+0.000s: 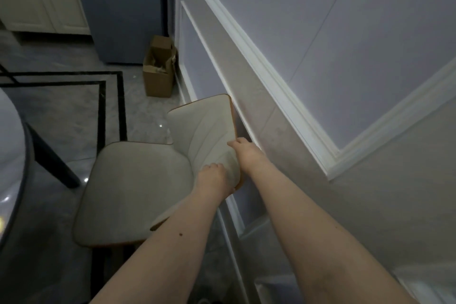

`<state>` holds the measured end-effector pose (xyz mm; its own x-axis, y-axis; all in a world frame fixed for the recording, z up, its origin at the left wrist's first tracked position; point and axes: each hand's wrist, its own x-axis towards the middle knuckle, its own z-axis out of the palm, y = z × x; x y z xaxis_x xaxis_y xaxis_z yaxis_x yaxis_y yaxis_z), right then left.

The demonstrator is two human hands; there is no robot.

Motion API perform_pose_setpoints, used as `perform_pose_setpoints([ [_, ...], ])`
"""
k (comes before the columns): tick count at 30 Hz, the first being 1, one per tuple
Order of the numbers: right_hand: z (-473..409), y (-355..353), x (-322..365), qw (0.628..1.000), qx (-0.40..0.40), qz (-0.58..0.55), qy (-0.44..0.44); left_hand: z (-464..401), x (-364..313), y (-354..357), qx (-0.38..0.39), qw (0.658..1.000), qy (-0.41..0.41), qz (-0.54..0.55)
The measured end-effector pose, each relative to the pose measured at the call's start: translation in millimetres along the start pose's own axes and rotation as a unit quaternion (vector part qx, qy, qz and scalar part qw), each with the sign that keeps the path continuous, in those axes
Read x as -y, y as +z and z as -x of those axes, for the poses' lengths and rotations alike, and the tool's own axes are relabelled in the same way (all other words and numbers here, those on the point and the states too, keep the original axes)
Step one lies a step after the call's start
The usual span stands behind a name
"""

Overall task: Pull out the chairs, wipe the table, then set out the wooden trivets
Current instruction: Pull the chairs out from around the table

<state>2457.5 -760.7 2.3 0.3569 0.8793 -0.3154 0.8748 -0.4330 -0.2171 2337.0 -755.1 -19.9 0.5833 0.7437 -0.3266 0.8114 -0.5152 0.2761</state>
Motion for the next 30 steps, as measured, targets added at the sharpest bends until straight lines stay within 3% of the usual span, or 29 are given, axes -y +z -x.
perform_pose_setpoints([
  [6, -30.6, 16.3, -10.6, 0.996, 0.082, -0.039, -0.021, -18.0, -1.5, -8.0, 0.18, 0.98, -0.065, 0.051],
  [11, -37.3, 22.9, -19.3, 0.996, 0.05, -0.011, -0.079, -14.4, 8.1, 3.2, 0.166, 0.98, -0.074, 0.079],
  [16, -35.8, 34.1, -28.3, 0.991, 0.09, -0.021, -0.091, -10.0, 0.9, 33.6, 0.153, 0.975, -0.125, 0.105],
  [21, -30.8, 33.0, -30.7, 0.99, 0.075, 0.03, -0.111, -5.5, -0.2, 54.1, 0.041, 0.99, -0.125, 0.056],
  [27, -31.2, 44.7, -25.8, 0.952, 0.035, 0.233, -0.195, 5.4, 13.1, 60.4, 0.027, 0.994, -0.087, 0.059],
  [30, -25.3, 55.5, -15.8, 0.942, 0.042, 0.25, -0.218, 18.5, 27.0, 60.6, 0.035, 0.995, -0.084, 0.048],
])
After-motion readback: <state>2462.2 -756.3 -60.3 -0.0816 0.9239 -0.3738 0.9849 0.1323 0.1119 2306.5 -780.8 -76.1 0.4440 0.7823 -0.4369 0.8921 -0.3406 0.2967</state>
